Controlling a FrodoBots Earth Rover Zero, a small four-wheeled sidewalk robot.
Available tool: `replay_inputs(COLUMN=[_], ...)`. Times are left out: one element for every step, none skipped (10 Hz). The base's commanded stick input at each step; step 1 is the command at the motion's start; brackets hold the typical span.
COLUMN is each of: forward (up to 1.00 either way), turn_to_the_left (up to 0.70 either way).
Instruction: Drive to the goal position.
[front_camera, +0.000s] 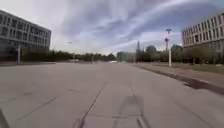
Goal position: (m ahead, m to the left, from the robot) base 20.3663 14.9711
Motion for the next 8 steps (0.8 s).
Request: replay_inputs(forward=[1.0, 1.0, 1.0, 1.0, 1.0, 1.0, 1.0, 1.0], turn_to_the_left=[0.0, 0.0, 0.0, 0.0, 0.0, 0.0, 0.0, 0.0])
